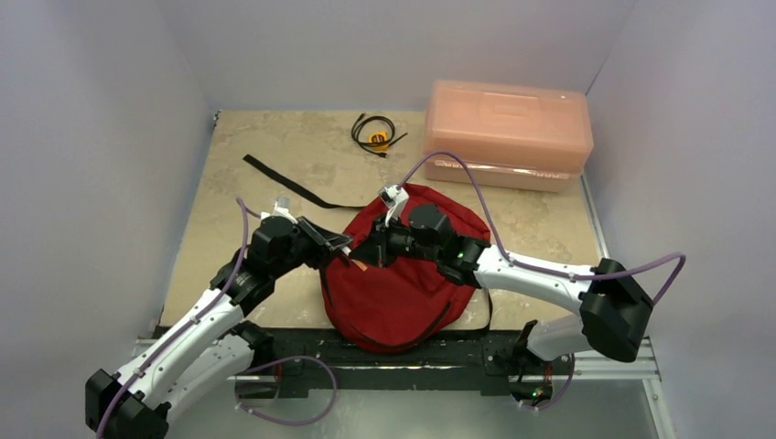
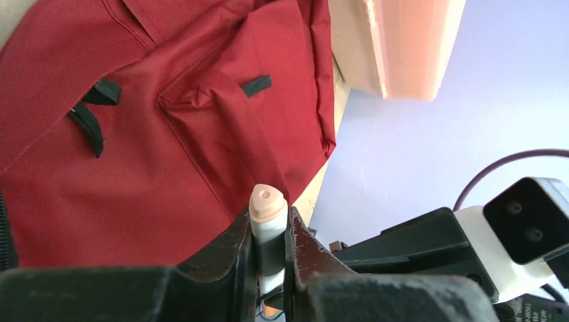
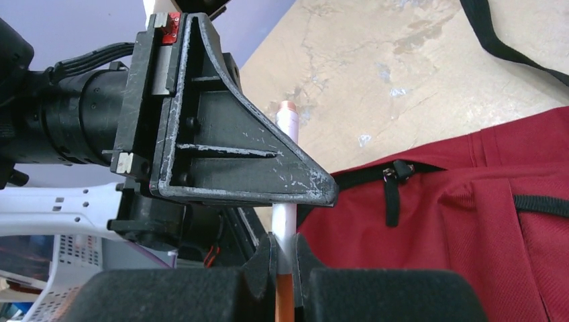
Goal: Pack the student bag
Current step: Pick up the stationery from the center of the board.
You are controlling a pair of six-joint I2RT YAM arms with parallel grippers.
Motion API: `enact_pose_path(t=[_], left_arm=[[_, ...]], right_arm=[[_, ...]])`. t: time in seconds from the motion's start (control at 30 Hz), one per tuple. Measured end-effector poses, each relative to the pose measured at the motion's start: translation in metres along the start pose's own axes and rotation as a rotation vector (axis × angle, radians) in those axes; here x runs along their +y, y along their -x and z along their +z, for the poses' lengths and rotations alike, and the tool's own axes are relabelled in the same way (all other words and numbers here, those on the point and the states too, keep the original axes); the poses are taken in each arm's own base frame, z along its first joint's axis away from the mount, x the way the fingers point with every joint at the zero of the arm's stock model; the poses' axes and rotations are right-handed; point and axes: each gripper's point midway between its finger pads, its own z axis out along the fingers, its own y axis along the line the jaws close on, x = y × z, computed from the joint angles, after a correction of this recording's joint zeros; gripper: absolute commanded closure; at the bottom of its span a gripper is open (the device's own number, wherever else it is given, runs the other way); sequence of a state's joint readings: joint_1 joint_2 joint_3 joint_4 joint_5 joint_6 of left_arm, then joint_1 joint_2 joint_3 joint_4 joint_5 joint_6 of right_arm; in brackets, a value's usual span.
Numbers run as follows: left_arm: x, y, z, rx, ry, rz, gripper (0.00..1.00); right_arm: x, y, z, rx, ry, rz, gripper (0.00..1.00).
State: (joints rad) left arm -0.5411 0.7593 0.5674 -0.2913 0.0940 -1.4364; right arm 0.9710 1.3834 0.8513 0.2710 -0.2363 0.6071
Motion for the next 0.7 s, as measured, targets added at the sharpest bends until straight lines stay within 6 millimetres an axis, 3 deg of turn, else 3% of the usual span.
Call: enact_pose_path(t=[0.03,0.1,0.13,0.23,0.33,0.4,0.5,0.63,0.7], left_arm=[[-0.001,-0.002,0.0,0.005,-0.004,0.006,1.0],[-0.002,-0.006,0.0,0.018,-0.013,0.025,1.0],[-0.004,-0.008,0.0,0.027,-0.022,0.034,1.0],[-0.003,-0.01,0.001,0.033,-0.026,0.074,1.0],[0.0,-0.011,0.003,0.043,-0.018,0.115,1.0],[0.004,-0.014,0.006,0.061,-0.008,0.136,1.0],[0.004,-0.022,0.016,0.112,-0.008,0.155,1.0],[-0.007,-0.042,0.029,0.187,-0.052,0.185,1.0],[-0.018,-0.053,0.032,0.218,-0.093,0.203,1.0]], right_arm=[[0.0,-0.001,-0.002,0.003,-0.007,-0.002,0.85],[0.001,-0.003,-0.008,0.013,-0.02,-0.013,0.49],[0.003,-0.003,-0.011,0.016,-0.022,-0.017,0.4],[0.012,0.0,-0.032,0.022,-0.018,-0.049,0.26],[0.021,0.018,-0.063,-0.029,-0.025,-0.086,0.13],[0.021,0.031,-0.08,-0.069,-0.037,-0.106,0.11],[0.019,0.04,-0.096,-0.107,-0.048,-0.13,0.16],[0.015,0.021,-0.095,-0.06,-0.026,-0.105,0.22],[0.008,0.005,-0.094,-0.023,-0.031,-0.065,0.31]])
